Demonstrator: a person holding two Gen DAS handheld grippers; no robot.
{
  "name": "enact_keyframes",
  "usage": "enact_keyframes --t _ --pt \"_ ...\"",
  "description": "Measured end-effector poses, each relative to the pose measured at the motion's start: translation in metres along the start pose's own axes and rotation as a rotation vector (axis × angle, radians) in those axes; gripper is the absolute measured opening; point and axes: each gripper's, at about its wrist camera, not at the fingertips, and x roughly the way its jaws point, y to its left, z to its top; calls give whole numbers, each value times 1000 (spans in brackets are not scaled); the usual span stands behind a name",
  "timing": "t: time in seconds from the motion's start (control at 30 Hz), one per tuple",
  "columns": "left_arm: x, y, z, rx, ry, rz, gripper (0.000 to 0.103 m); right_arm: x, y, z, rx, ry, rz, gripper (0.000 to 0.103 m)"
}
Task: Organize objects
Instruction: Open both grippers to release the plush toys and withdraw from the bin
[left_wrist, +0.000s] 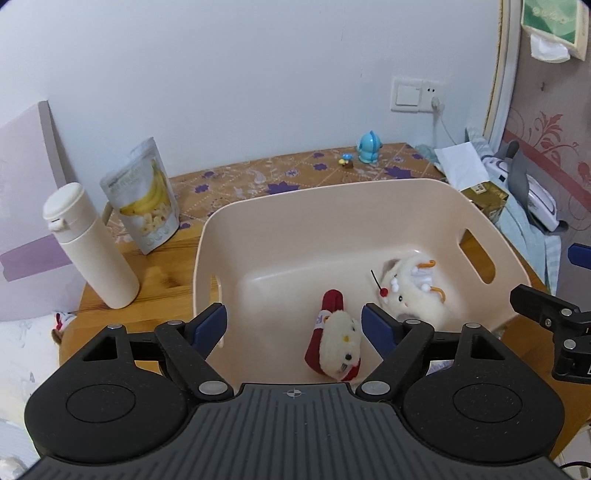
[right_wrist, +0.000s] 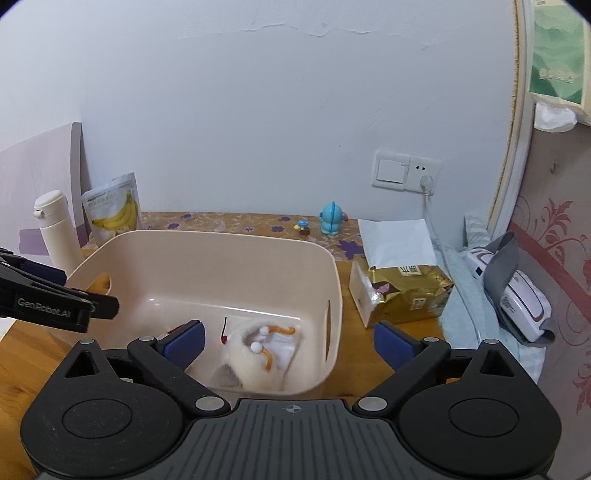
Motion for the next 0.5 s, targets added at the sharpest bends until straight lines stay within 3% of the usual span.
enact_keyframes --t 0.13,0.5 --pt "-14 1 -8 1 -23 17 88 -13 -1 -6 5 -10 -4 102" --pt "-32 8 -41 -26 -4 29 90 -36 -4 -32 -2 4 -25 103"
